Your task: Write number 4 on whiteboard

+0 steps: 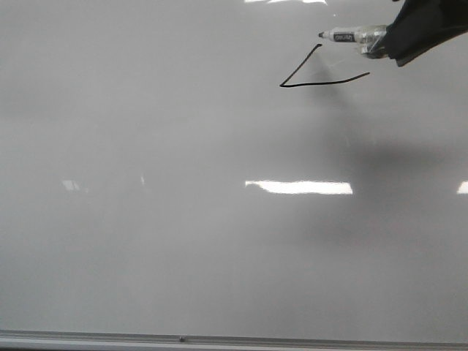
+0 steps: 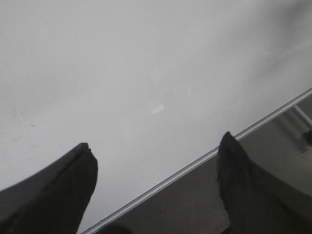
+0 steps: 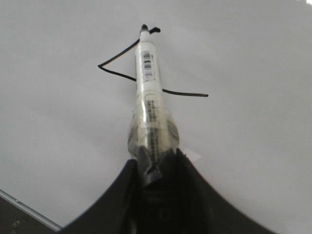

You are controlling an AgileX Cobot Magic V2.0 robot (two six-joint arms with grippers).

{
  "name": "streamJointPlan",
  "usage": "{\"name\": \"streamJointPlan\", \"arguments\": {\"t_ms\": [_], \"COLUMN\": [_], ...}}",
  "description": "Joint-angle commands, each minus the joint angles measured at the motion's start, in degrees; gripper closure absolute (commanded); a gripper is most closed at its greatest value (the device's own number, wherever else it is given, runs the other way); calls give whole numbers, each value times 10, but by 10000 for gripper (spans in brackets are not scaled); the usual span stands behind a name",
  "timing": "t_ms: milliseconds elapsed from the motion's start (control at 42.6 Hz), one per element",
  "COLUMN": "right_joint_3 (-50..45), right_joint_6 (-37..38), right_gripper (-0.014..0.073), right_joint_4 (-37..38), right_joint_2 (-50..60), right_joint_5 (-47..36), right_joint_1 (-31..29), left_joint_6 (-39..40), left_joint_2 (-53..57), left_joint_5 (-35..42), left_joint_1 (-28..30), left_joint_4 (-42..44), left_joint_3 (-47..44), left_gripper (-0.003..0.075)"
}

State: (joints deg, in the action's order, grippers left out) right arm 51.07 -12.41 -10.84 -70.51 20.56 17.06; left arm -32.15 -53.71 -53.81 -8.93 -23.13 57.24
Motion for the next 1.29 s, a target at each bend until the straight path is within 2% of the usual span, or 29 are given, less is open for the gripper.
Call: {"name": "streamJointPlan", "arguments": {"t_ms": [0,94,235,399,540,680,774,938,1009,1173,1267], "right_joint_3": [19,19,18,20,20,20,20,20,20,20,20], "right_joint_6": [-3,-3,-7,-17,-17,-42,-90,-196,-216,-235,-241], "right_gripper": [662,662,662,662,662,662,662,662,662,662,662], "right_joint_4": [4,4,3,3,2,0,0,-16,-32,-62,-71], "right_joint_2": [-6,-30,-64,-61,-16,45,87,147,161,176,176], "right_joint_5": [-39,-2,101,111,113,150,195,276,290,315,324], "right_joint_1": [-2,-2,6,7,18,52,82,148,165,182,182], "left_joint_6": [5,5,5,4,-4,-86,-139,-182,-195,-218,-229], "left_joint_2": [7,7,7,7,7,5,-4,-40,-59,-107,-135], "left_joint_5": [33,33,33,33,33,20,6,-5,-5,-2,0], "left_joint_1": [0,0,0,0,0,-19,-52,-149,-189,-284,-327], "left_joint_4": [-20,-20,-20,-20,-30,-90,-118,-115,-112,-103,-96], "left_joint_3": [15,15,15,15,16,20,29,65,79,108,123], "left_gripper": [219,219,219,219,219,219,218,216,208,127,126]}}
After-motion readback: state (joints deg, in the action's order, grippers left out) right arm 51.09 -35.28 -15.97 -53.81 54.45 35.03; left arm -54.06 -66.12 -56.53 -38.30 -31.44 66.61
